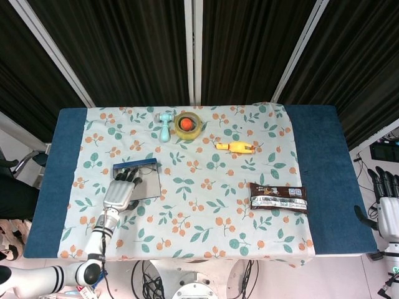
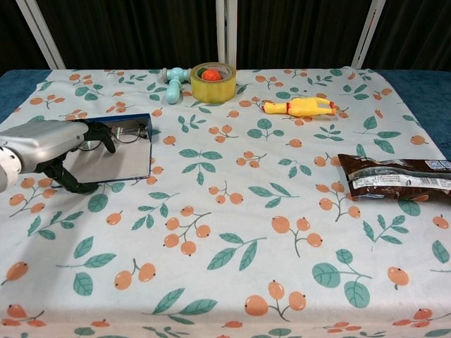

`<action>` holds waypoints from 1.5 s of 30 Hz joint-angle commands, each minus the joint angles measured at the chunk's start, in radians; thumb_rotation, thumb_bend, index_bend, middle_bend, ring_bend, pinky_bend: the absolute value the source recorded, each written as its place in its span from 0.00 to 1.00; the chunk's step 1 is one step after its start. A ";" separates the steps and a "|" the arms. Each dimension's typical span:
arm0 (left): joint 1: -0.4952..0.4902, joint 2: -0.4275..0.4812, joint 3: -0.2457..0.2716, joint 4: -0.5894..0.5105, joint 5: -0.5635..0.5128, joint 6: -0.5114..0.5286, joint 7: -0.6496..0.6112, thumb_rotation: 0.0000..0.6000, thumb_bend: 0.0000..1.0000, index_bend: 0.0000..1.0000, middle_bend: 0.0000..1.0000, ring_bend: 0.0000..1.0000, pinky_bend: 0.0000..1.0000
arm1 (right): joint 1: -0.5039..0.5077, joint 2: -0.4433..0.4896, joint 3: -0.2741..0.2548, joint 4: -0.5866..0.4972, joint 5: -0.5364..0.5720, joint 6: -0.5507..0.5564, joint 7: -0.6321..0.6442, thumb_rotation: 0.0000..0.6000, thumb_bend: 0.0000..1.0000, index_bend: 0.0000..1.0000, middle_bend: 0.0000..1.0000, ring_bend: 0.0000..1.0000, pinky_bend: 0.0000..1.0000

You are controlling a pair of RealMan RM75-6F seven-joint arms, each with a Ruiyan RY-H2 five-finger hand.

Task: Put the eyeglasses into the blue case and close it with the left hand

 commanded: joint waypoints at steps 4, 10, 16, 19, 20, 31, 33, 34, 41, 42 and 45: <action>-0.003 0.011 -0.005 0.001 -0.025 -0.025 0.009 1.00 0.35 0.31 0.05 0.02 0.15 | 0.002 0.001 -0.003 -0.006 -0.002 -0.003 -0.009 1.00 0.20 0.00 0.00 0.00 0.00; -0.001 0.007 -0.010 0.017 -0.037 -0.025 0.014 0.92 0.41 0.35 0.05 0.02 0.15 | 0.004 0.000 -0.005 -0.009 -0.003 -0.007 -0.014 1.00 0.20 0.00 0.00 0.00 0.00; 0.006 -0.006 -0.026 0.036 -0.028 -0.010 -0.014 0.77 0.48 0.41 0.07 0.02 0.15 | 0.003 0.000 -0.005 -0.009 -0.002 -0.006 -0.016 1.00 0.20 0.00 0.00 0.00 0.00; 0.008 -0.016 -0.037 0.050 -0.027 -0.006 -0.027 0.85 0.50 0.43 0.07 0.02 0.15 | 0.003 0.000 -0.005 -0.009 -0.001 -0.006 -0.016 1.00 0.20 0.00 0.00 0.00 0.00; 0.008 -0.018 -0.039 0.054 -0.024 -0.005 -0.030 0.87 0.50 0.44 0.07 0.02 0.15 | 0.003 0.000 -0.005 -0.009 -0.001 -0.006 -0.016 1.00 0.20 0.00 0.00 0.00 0.00; 0.031 -0.046 -0.058 0.098 0.039 0.002 -0.154 1.00 0.50 0.57 0.10 0.02 0.15 | 0.003 -0.004 -0.003 -0.007 0.003 -0.005 -0.018 1.00 0.20 0.00 0.00 0.00 0.00; 0.040 -0.053 -0.059 0.109 0.062 0.009 -0.191 1.00 0.50 0.62 0.11 0.02 0.15 | 0.003 -0.004 -0.003 -0.007 0.003 -0.004 -0.018 1.00 0.20 0.00 0.00 0.00 0.00; 0.044 -0.055 -0.059 0.112 0.072 0.015 -0.203 1.00 0.50 0.64 0.12 0.02 0.15 | 0.003 -0.005 -0.003 -0.006 0.003 -0.003 -0.017 1.00 0.20 0.00 0.00 0.00 0.00; 0.103 -0.007 -0.026 0.020 0.168 0.115 -0.233 1.00 0.50 0.67 0.13 0.02 0.15 | -0.001 -0.005 -0.001 -0.005 0.000 0.008 -0.013 1.00 0.20 0.00 0.00 0.00 0.00; 0.117 0.003 -0.014 0.000 0.185 0.135 -0.232 1.00 0.50 0.67 0.13 0.02 0.15 | -0.002 -0.005 -0.002 -0.005 0.000 0.008 -0.012 1.00 0.20 0.00 0.00 0.00 0.00; 0.164 0.031 0.035 -0.048 0.250 0.204 -0.227 1.00 0.50 0.67 0.13 0.02 0.15 | -0.001 -0.007 -0.003 0.000 0.000 0.005 -0.011 1.00 0.20 0.00 0.00 0.00 0.00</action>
